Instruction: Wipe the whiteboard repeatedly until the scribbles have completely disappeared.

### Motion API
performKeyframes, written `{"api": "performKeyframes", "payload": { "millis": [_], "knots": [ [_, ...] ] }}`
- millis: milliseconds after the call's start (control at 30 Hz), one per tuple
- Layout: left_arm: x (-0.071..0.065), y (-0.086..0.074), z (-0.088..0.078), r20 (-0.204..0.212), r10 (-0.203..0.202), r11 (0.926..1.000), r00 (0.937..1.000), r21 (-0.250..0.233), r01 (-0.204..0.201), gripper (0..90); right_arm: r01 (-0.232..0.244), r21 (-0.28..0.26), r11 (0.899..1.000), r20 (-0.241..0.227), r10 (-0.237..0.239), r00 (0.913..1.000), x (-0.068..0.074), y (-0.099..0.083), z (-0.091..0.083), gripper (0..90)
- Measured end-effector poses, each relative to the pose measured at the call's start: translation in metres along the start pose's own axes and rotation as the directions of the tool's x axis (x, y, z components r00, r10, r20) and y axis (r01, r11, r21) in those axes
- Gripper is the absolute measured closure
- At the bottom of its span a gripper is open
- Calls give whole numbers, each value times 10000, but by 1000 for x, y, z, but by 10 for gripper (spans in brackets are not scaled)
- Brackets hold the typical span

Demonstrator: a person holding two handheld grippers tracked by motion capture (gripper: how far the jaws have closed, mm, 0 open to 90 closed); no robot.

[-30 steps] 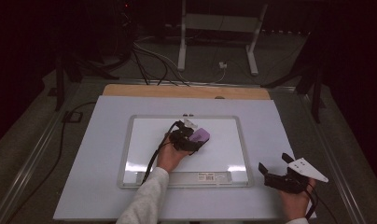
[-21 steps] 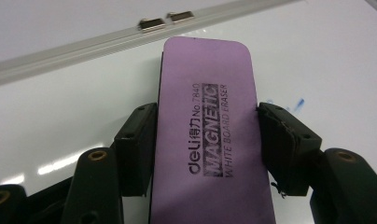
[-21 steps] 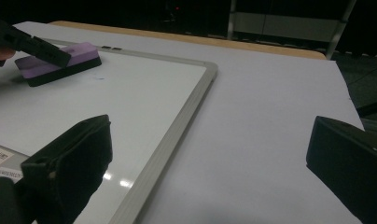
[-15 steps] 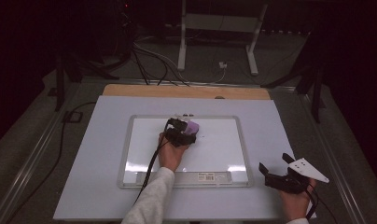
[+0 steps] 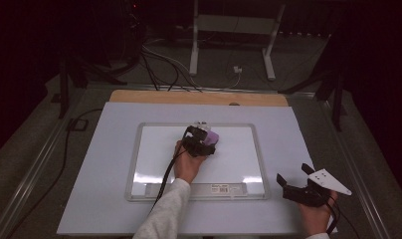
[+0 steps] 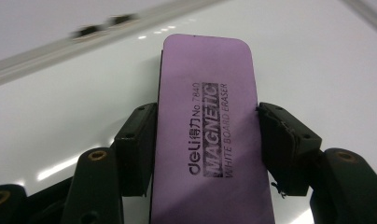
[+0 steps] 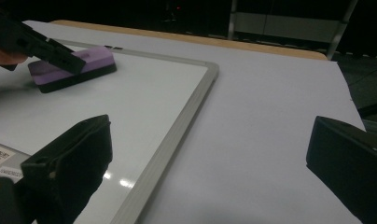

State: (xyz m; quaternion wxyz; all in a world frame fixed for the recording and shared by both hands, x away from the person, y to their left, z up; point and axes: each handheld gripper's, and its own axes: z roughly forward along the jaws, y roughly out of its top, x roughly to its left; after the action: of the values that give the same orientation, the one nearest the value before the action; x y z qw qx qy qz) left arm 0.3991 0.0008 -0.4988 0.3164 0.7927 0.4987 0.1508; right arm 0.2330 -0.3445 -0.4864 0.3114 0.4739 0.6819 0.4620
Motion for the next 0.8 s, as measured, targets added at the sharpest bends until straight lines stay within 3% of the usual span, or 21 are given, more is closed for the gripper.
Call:
{"api": "performKeyframes", "payload": {
  "millis": [100, 133, 267, 333, 433, 467, 533, 700, 800],
  "knots": [
    [4, -1, 0, -224, -404, 9992, 9989, -71, 402, 419, -32, 14, 10000, 7, 32, 10000, -1, 0, 0, 6],
    [3, -1, -1, -267, -307, 9995, 9992, -74, 305, 419, -36, 10, 10000, 3, 36, 10000, -1, 0, 0, 6],
    [-4, -2, 2, 803, 439, 9990, 9958, -139, -429, 419, 29, 21, 10000, -26, -29, 10000, 1, 0, 0, 7],
    [-9, -3, 2, 1480, 1076, 9942, 9831, -126, -1069, 418, 33, 24, 10000, -40, -33, 10000, 1, 0, 1, 6],
    [-17, -4, 1, 2542, 2225, 9740, 9412, -167, -2258, 418, 52, 41, 10000, -37, -52, 10000, 1, 0, 1, 7],
    [-16, -5, 1, 2612, 2238, 9737, 9390, -182, -2270, 418, 54, 37, 10000, -35, -54, 10000, 1, 0, 1, 6],
    [-15, -4, 1, 2651, 2071, 9774, 9417, -155, -2106, 419, 48, 34, 10000, -31, -48, 10000, 1, 0, 1, 6],
    [-11, -2, 1, 1842, 1525, 9878, 9710, 16, -1555, 420, 24, 31, 10000, -20, -24, 10000, 1, 0, 0, 7],
    [-4, -1, 0, 1362, 1092, 9936, 9846, 130, -1120, 420, -6, 45, 10000, -9, 6, 10000, 0, 0, 0, 7]
  ]
}}
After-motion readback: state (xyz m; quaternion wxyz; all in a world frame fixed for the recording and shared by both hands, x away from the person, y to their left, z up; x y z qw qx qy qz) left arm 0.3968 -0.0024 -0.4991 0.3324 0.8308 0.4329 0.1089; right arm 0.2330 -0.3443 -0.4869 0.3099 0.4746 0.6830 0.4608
